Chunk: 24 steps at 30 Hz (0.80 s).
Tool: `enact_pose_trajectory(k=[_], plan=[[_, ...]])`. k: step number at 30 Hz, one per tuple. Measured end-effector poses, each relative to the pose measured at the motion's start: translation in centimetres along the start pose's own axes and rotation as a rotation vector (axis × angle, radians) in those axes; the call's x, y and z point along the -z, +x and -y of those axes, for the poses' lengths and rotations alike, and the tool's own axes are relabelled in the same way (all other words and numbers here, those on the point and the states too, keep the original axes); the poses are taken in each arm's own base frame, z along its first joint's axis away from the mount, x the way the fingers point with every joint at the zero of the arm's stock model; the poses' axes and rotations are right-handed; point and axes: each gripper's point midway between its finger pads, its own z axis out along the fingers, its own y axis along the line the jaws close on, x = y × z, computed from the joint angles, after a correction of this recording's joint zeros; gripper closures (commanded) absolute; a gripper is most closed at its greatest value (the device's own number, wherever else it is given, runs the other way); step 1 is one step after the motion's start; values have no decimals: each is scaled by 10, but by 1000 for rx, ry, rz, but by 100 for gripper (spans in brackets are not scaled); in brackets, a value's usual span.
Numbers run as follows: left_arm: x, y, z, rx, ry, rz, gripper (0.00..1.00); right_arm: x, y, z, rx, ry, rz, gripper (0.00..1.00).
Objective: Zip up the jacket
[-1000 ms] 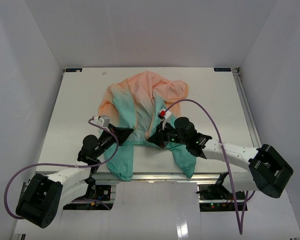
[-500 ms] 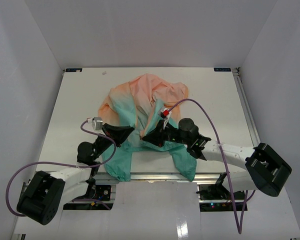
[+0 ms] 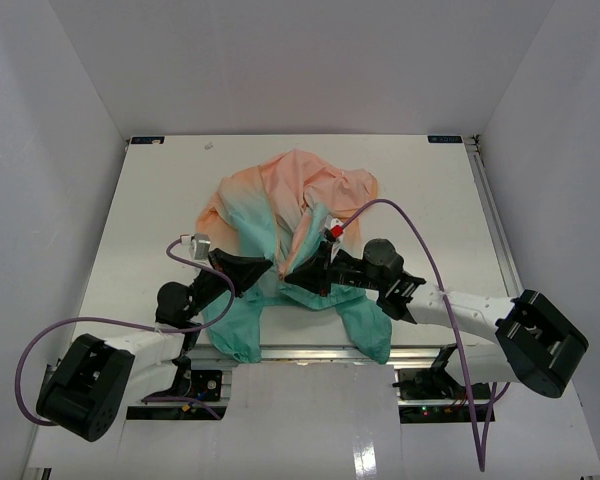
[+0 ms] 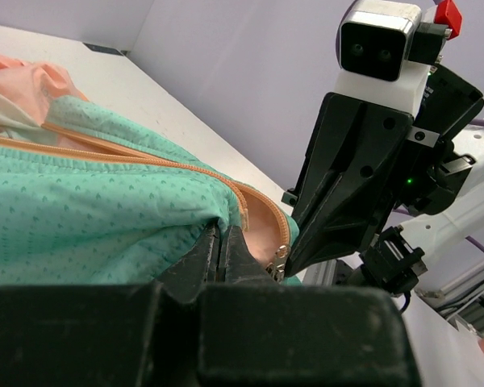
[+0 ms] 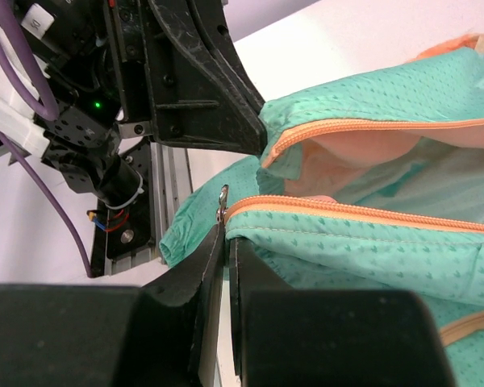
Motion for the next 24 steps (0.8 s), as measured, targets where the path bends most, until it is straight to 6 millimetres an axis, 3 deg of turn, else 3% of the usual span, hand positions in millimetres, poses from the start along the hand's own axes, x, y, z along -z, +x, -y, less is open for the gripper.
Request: enact_pose_trajectory(k=[24], plan=[[5,20,15,34,89,-103,100,2,10,13,-13,65,-51,92]])
